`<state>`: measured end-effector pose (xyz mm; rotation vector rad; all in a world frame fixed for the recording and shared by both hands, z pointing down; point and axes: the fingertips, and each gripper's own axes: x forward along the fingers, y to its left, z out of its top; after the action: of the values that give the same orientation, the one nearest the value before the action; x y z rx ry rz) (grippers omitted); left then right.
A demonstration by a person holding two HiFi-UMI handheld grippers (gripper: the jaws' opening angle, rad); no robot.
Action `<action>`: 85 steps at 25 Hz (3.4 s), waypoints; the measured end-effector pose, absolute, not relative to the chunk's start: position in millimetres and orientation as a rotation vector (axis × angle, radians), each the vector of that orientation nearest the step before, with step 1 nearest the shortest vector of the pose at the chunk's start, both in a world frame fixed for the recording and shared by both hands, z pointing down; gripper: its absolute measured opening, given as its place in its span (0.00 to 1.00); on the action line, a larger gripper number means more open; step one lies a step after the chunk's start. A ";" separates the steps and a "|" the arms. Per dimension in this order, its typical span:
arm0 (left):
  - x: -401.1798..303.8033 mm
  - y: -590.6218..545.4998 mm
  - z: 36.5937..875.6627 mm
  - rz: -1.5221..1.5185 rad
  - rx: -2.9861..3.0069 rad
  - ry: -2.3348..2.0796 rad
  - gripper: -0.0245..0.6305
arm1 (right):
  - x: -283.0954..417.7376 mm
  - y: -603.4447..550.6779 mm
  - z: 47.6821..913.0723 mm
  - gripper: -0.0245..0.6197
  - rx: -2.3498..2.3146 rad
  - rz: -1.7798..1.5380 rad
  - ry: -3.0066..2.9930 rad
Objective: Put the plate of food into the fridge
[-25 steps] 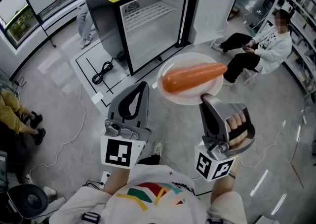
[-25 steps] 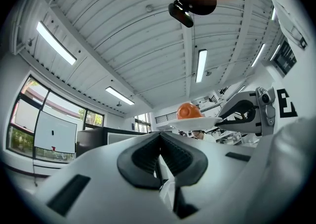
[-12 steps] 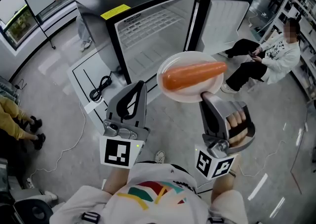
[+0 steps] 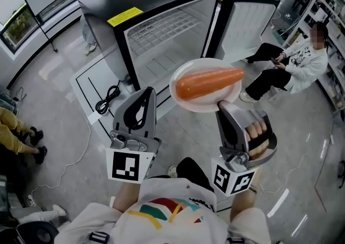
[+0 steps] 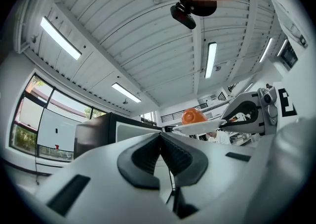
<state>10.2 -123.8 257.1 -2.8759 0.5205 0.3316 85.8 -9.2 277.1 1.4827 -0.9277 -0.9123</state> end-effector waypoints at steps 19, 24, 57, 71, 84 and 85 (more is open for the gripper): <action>8.3 -133.7 252.3 0.357 -2.879 0.532 0.05 | 83.0 -21.9 269.5 0.08 1.458 -0.925 -0.931; 7.9 -134.7 252.1 0.354 -2.873 0.539 0.05 | 83.0 -24.9 268.7 0.08 1.460 -0.935 -0.935; 126.7 -200.6 257.0 0.256 -2.768 0.824 0.05 | 224.7 -119.3 275.7 0.08 1.405 -1.086 -1.140; 146.6 -217.2 246.0 0.201 -2.576 1.256 0.05 | 275.7 -158.8 263.1 0.08 1.288 -1.287 -1.378; 142.9 -213.5 251.9 0.109 -2.455 1.444 0.05 | 282.7 -179.6 271.8 0.08 1.220 -1.359 -1.529; 142.0 -214.4 251.8 0.108 -2.450 1.450 0.05 | 281.5 -182.5 272.8 0.08 1.212 -1.362 -1.536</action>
<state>142.0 -214.4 251.8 -2.4496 1.4502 0.1076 281.5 -182.5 272.8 1.2118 -1.5356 -1.3617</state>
